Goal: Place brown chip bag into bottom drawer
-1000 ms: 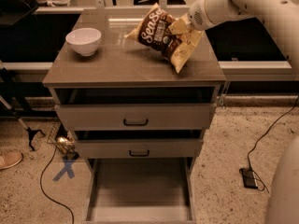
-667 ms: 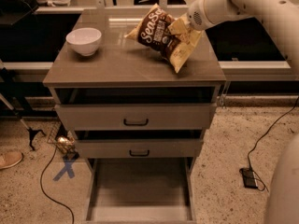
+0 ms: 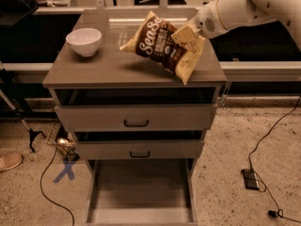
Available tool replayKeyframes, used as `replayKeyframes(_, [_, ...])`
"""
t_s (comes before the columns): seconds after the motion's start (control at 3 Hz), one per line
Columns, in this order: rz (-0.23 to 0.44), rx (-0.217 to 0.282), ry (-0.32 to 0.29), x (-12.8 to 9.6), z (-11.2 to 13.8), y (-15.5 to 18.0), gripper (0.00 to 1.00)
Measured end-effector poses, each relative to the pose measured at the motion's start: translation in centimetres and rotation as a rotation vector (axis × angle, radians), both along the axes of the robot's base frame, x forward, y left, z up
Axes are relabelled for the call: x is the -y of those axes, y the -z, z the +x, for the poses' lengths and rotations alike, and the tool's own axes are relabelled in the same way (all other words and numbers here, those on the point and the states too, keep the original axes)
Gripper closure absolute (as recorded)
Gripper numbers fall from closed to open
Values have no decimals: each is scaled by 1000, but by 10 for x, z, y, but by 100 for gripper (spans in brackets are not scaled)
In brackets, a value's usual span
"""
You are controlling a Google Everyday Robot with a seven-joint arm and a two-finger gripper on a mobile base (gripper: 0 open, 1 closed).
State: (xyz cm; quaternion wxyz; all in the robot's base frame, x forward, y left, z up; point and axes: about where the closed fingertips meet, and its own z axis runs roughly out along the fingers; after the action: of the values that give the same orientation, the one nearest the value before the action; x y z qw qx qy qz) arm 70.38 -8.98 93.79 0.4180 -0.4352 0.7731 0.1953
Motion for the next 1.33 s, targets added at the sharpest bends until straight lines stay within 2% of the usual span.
replayKeyframes(0.33, [0, -38, -26, 14, -74, -5, 100])
replayKeyframes(0.67, [-6, -121, -26, 35, -149, 20, 100])
replayKeyframes(1.0, [-15, -169, -7, 47, -164, 44, 100])
replayKeyframes(1.33, [-14, -163, -10, 45, -162, 41, 100])
